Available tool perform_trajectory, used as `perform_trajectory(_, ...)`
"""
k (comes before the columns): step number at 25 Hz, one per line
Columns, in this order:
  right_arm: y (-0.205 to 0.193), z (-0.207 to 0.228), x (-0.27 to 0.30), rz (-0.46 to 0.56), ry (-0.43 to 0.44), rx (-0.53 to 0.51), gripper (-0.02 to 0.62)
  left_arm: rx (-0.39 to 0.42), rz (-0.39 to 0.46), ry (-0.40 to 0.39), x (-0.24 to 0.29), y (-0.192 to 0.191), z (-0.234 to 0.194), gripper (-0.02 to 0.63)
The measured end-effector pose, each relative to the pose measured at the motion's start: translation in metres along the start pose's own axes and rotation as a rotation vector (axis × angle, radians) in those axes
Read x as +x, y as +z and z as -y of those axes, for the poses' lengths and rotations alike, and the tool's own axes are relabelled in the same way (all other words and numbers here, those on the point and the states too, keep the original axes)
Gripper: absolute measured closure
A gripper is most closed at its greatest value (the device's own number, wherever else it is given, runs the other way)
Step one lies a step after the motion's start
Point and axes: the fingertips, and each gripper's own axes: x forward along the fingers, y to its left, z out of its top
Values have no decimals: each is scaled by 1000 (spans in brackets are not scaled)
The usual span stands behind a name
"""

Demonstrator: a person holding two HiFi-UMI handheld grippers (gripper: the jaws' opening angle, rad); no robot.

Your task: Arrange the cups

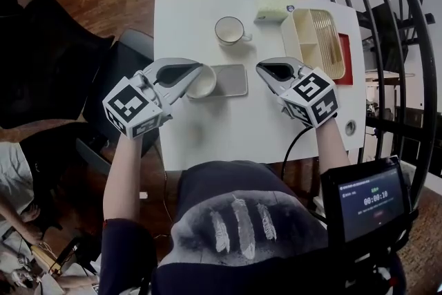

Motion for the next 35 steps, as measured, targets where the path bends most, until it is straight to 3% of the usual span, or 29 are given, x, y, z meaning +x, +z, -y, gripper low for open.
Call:
perform_trajectory(18,1,-6,1,-6,20,-4,591,30,-21,19,2,4,6,592)
perform_trajectory(23,-1,-6,2,-10,21,-1,591,10,16,62,-1,10,-4,591)
perform_trajectory(35,1,-5,4,0,9,0,591,-1,-9,94,-6,8,-10,591)
